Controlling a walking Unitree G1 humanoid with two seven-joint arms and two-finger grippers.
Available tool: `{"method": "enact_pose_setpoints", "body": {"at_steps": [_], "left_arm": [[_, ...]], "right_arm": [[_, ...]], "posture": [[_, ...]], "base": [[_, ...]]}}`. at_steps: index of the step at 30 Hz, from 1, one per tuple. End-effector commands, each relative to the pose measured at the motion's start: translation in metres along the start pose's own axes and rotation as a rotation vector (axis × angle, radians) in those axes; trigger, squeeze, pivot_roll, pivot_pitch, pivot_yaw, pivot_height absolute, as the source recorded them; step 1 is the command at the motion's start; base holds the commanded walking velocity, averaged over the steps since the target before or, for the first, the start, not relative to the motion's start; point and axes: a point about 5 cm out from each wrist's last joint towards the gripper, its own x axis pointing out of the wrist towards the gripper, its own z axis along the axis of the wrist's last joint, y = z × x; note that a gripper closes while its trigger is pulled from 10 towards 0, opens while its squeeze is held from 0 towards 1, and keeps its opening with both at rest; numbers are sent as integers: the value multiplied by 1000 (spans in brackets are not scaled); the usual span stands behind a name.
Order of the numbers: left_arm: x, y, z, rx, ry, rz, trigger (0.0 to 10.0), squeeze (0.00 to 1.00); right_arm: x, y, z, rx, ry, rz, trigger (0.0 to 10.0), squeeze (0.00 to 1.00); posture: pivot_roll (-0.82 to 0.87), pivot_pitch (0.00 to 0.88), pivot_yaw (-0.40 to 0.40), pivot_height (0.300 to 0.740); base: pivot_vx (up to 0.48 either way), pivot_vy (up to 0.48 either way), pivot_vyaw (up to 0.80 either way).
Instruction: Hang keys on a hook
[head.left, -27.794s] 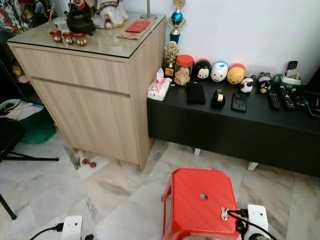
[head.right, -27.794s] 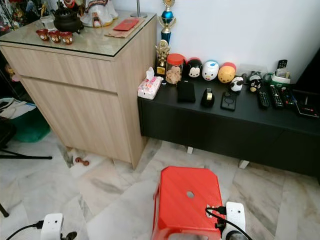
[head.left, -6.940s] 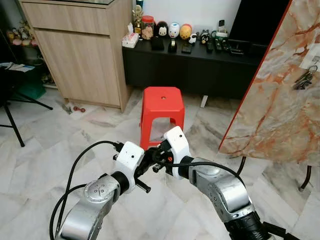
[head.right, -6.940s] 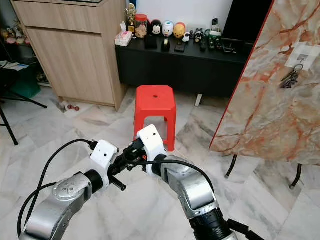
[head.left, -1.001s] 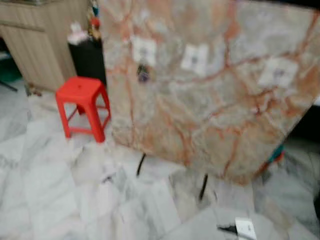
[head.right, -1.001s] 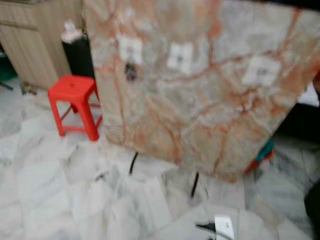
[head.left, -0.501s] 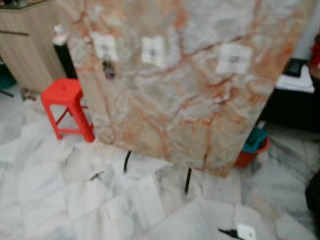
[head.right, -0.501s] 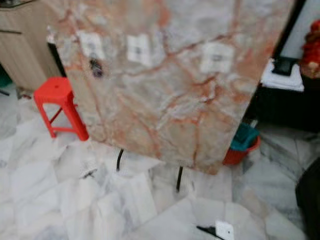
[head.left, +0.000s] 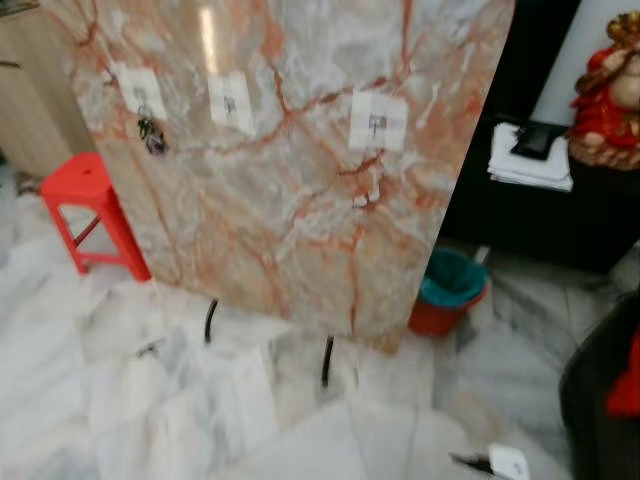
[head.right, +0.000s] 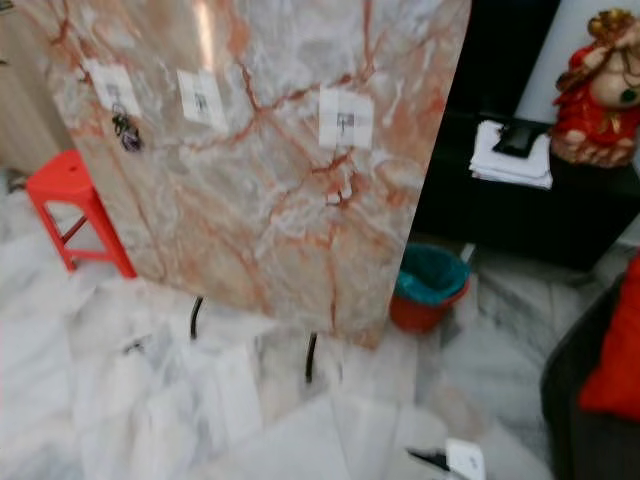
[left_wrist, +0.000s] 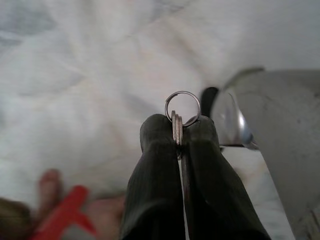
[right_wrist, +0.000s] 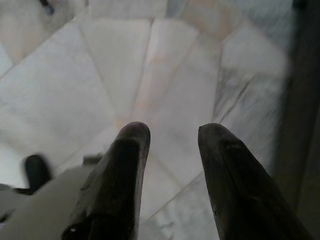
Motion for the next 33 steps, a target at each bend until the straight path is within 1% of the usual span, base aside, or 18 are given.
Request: {"method": "enact_pose_setpoints", "body": {"at_steps": [1,9,13,16,17,20,21,22,23,24,25,26,27,28,29,31,32,33], "left_arm": [[-1,-6,-6,-23,21,-22,10000,0],[-1,-4,-4,-33,-2,-8,10000,0],[-1,-2,-1,-38,-34,34,10000,0],[-2,0,2,-69,-78,70,10000,0],[-2,1,5,-55,-110,96,10000,0],[-5,5,11,-55,-213,190,10000,0],[-4,28,53,-62,-340,236,10000,0],[-8,49,98,-66,-486,272,10000,0],[-29,71,161,-71,-740,307,10000,0],[-29,71,161,-71,-740,307,10000,0],[-43,73,182,-52,-870,308,10000,0],[-43,73,182,-52,-870,308,10000,0],[-54,71,196,-27,-958,302,10000,0],[-54,71,196,-27,-958,302,10000,0],[-60,69,203,-7,-1004,292,10000,0],[-73,59,214,45,-1090,254,10000,0],[-87,43,221,98,-1172,192,10000,0],[-87,43,221,98,-1172,192,10000,0]], "right_arm": [[1,9,1,3,-5,25,10000,0],[1,11,3,-1,-5,28,10000,0],[1,11,3,2,-6,31,10000,0],[1,12,4,2,-7,37,10000,0],[1,12,4,1,-7,37,10000,0],[1,11,4,-1,-9,35,10000,0],[1,10,4,-1,-10,35,10000,0],[1,10,4,-2,-10,34,10000,0],[1,9,5,-11,-10,33,10000,0],[1,9,5,-11,-10,33,10000,0],[1,9,5,-15,-10,33,10000,0],[1,9,5,-15,-10,33,10000,0],[1,8,5,-16,-10,34,10000,0],[1,8,5,-16,-10,34,10000,0],[1,8,5,-18,-10,33,10000,0],[1,7,4,-23,-9,33,10000,0],[1,7,4,-26,-9,33,10000,0],[1,7,4,-26,-9,33,10000,0]], "posture": [[11,0,-66,740],[11,0,-60,740],[9,0,-59,740],[7,0,-59,740],[4,0,-59,740],[10,0,-62,740],[10,0,-62,740],[10,0,-63,740],[11,0,-64,740],[11,0,-64,740],[13,0,-63,740],[13,0,-63,740],[13,0,-64,740],[13,0,-64,740],[13,0,-64,740],[11,0,-63,740],[12,0,-63,740],[12,0,-63,740]], "base": [[0,-394,0],[0,-394,0],[0,0,0],[0,0,0],[0,0,0],[0,0,0],[0,0,0],[0,0,0],[0,0,0],[0,0,0],[0,0,0],[0,0,0],[0,0,0],[0,0,0],[0,0,0],[0,0,0],[0,0,0],[0,0,0]]}}
